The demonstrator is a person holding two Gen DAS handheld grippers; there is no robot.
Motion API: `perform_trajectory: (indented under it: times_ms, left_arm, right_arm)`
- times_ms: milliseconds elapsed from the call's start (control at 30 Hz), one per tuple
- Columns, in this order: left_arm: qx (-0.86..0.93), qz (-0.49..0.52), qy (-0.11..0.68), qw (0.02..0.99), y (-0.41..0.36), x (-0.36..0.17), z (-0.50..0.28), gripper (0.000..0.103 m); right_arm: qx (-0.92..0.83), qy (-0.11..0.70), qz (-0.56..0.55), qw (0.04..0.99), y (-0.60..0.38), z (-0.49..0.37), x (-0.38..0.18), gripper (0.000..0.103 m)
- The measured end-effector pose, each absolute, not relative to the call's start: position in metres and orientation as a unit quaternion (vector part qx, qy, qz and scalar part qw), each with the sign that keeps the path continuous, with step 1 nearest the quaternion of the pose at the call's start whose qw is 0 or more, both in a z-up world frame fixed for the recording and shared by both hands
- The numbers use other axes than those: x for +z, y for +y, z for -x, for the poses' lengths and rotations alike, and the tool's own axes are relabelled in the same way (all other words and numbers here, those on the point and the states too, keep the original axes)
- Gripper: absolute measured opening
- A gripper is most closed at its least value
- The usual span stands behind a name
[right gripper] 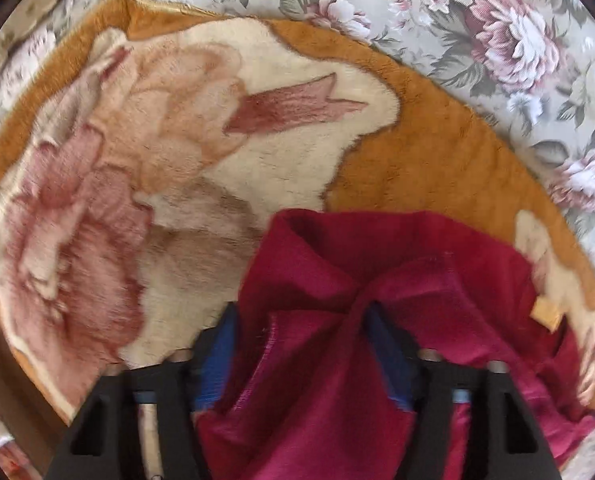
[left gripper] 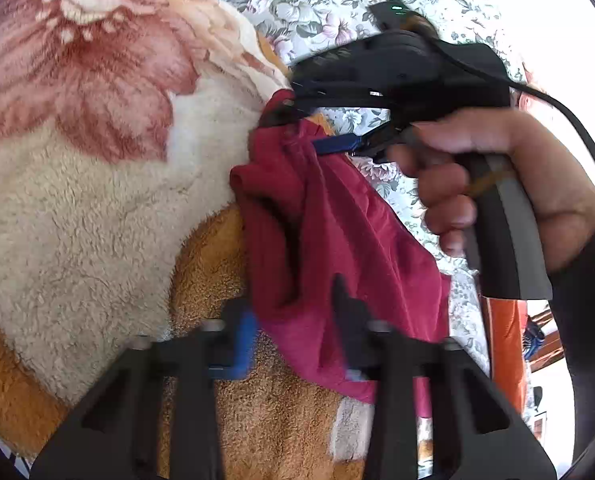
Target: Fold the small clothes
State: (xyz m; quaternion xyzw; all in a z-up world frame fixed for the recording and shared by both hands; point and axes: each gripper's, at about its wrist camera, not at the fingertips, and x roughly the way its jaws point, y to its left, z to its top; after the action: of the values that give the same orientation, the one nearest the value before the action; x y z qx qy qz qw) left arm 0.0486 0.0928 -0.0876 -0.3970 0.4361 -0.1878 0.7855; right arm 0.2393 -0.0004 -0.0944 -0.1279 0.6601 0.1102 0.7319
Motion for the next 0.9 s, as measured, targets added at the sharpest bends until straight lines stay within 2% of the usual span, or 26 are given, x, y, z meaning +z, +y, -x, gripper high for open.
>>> perform_trajectory:
  times_ms: [33,67,100,333,567,767,900]
  left_arm:
    - [-0.188,0.400,0.435,0.785,0.094,-0.088,-0.048,0.021]
    - [-0.188,0.398,0.430,0.788,0.095,-0.086,-0.047,0.015]
    - [-0.190,0.392,0.423,0.794,0.095,-0.081,-0.044,0.015]
    - [-0.237,0.314,0.373,0.840,0.058,-0.022,-0.021,0.012]
    - [-0.338,0.242,0.358,0.836,-0.038,0.021,-0.007,0.012]
    - [-0.398,0.184,0.393,0.808,-0.121,0.016,0.002,0.012]
    - [-0.418,0.151,0.454,0.772,-0.163,-0.008,0.006,0.012]
  right_arm:
    - [0.117,0.658,0.128,0.733,-0.005,-0.238,-0.090,0.034]
    - [0.124,0.657,0.123,0.733,-0.009,-0.237,-0.087,0.020]
    - [0.140,0.654,0.106,0.736,-0.018,-0.236,-0.079,0.015]
    - [0.175,0.589,-0.031,0.789,-0.110,-0.207,-0.004,0.014]
    - [0.148,0.547,-0.045,0.823,-0.208,-0.160,0.051,0.014]
    - [0.101,0.547,-0.061,0.829,-0.298,-0.124,0.044,0.013]
    - [0.066,0.565,-0.082,0.818,-0.353,-0.112,0.011,0.012]
